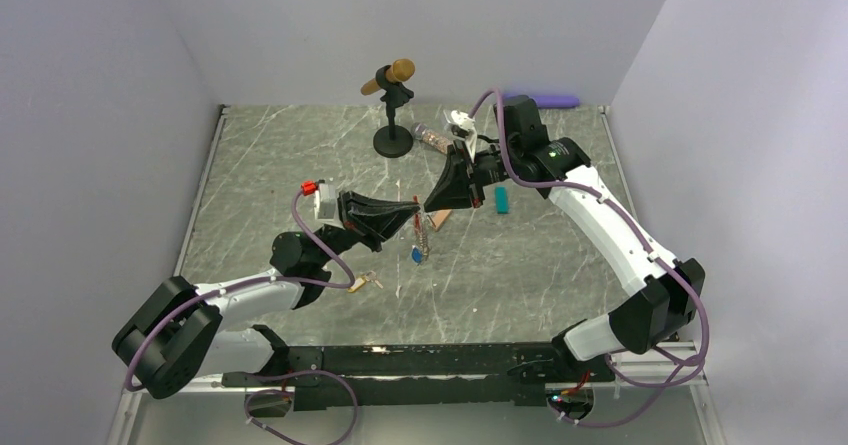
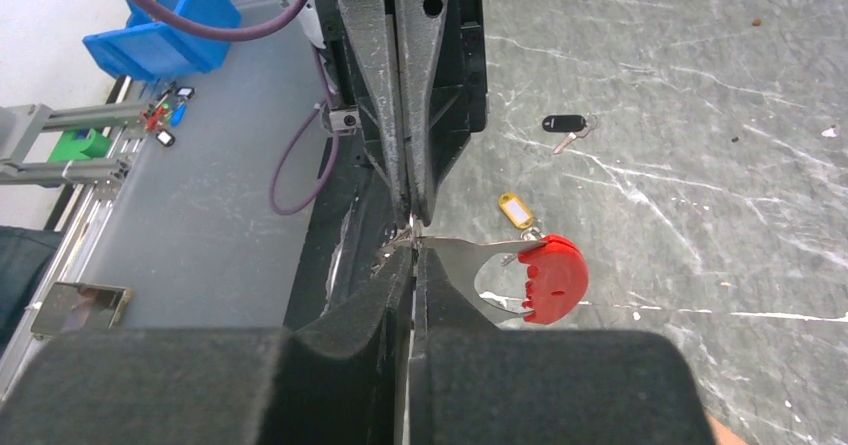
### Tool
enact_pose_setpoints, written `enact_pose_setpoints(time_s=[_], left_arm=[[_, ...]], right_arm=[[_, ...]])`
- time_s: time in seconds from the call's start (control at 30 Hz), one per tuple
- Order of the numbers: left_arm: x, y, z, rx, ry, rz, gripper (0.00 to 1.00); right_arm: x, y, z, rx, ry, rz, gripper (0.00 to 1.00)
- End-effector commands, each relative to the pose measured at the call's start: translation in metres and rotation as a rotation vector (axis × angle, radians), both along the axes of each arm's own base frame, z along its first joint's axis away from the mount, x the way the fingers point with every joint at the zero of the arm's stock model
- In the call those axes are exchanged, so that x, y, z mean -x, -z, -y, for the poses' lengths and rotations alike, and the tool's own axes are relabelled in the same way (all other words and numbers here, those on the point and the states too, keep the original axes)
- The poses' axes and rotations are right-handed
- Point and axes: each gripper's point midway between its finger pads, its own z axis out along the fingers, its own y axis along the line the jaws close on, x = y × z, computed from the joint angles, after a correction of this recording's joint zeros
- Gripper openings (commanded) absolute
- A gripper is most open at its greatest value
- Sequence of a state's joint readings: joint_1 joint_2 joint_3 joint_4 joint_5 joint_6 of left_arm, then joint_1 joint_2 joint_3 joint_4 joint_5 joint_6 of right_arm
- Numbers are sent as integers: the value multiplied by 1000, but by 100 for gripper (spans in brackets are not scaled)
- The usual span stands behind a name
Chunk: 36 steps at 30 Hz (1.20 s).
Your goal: Put the keys on the keyring
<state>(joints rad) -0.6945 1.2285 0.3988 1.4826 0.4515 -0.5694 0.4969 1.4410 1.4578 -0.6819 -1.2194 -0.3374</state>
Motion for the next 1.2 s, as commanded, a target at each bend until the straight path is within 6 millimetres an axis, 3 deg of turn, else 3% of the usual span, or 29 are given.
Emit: enact_pose_setpoints(time_s=[0.0, 0.43, 0.57, 0.7, 0.83, 0.87, 0.9, 0.93, 0.97, 1.0, 1.03, 1.17], left_arm=[[14, -42, -11, 118, -3, 128, 0], [16, -23, -1, 13, 38, 92, 1], [19, -17, 5, -52, 65, 90, 17], [23, -11, 6, -169, 63, 113, 39], [19, -2, -1, -382, -7, 146, 52], [19, 9, -4, -463, -11, 128, 57], [19, 3, -6, -493, -24, 156, 60], [20, 15, -9, -573, -21, 144, 64], [19, 17, -12, -624, -28, 153, 72], [18, 21, -14, -675, -25, 150, 92], [17, 27, -16, -729, -24, 144, 98], [16, 35, -21, -828, -12, 170, 99]], right_arm=[[0, -12, -4, -15, -21, 57, 3], [6, -16, 2, 0, -58, 143, 0], [4, -13, 3, 24, -47, 155, 0], [2, -8, 7, 61, -31, 174, 0], [4, 1, 11, 125, -26, 208, 0], [6, 3, 13, 149, -27, 213, 0], [6, 6, 13, 175, -28, 226, 0], [7, 9, 13, 204, -28, 243, 0], [6, 11, 14, 232, -26, 261, 0], [6, 14, 14, 261, -29, 276, 0], [6, 18, 15, 290, -31, 286, 0], [3, 21, 20, 360, -27, 314, 0]])
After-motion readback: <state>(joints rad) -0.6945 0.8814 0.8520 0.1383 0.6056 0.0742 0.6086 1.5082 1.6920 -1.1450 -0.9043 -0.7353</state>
